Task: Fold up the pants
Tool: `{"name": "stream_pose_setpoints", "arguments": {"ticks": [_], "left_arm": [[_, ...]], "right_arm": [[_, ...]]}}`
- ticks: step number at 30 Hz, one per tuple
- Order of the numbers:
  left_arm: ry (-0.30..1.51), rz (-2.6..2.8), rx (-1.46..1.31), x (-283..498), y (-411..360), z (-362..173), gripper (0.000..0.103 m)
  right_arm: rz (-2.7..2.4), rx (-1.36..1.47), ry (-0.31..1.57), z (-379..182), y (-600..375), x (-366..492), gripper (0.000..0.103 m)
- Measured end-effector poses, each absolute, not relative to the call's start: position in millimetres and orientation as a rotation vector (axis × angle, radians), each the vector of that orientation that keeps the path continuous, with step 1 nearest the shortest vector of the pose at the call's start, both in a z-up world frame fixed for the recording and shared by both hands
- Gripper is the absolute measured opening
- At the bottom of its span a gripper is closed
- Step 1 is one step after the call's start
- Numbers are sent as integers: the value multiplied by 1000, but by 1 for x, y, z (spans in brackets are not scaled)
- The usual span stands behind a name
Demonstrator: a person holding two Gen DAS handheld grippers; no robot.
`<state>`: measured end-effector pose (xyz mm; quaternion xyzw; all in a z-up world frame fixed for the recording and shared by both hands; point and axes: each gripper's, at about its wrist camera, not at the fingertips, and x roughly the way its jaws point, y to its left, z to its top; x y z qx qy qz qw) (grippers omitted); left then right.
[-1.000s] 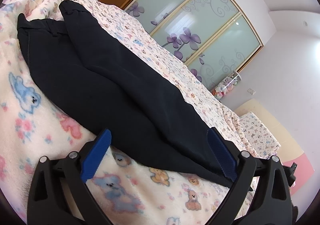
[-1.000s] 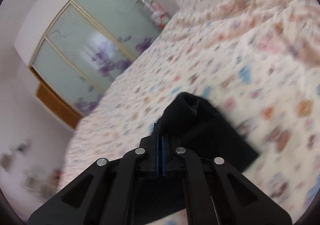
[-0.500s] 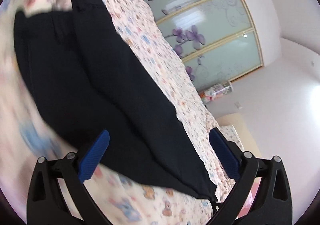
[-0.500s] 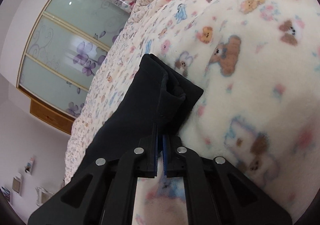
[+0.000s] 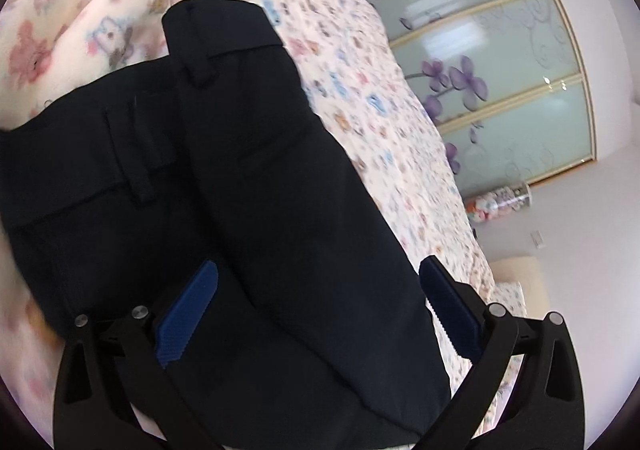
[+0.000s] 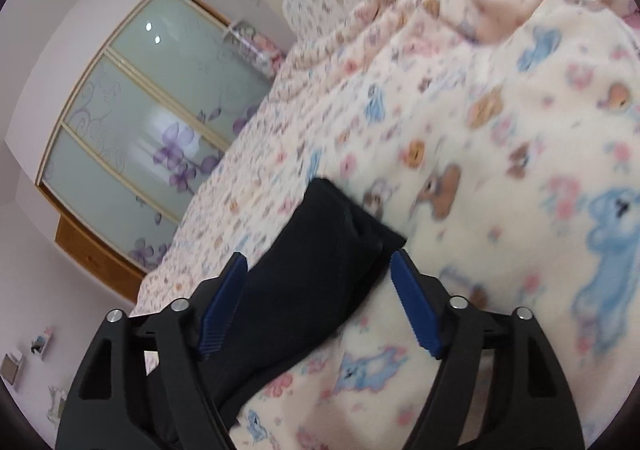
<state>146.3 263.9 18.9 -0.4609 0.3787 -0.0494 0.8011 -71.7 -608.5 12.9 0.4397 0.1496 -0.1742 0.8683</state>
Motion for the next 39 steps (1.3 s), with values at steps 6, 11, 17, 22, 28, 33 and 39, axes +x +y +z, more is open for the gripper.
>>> {"name": "stream_pose_setpoints", "arguments": {"ticks": [6, 11, 17, 22, 28, 33, 39], "left_arm": [[775, -50, -940, 161, 268, 17, 93], [783, -6, -912, 164, 273, 11, 49], [708, 11, -900, 144, 278, 23, 11], [613, -18, -840, 114, 267, 62, 8], [542, -53, -817, 52, 263, 86, 8], [660, 81, -858, 44, 276, 15, 11], [576, 93, -818, 41, 262, 5, 39]], "right_arm": [[-348, 935, 330, 10, -612, -68, 77], [-332, 918, 337, 11, -607, -63, 78], [-323, 884, 337, 15, -601, -59, 78], [-317, 862, 318, 19, -597, -61, 78], [-296, 838, 271, 28, -592, -69, 78], [-246, 827, 252, 37, -585, -73, 84], [-31, 721, 281, 64, -544, -67, 93]]}}
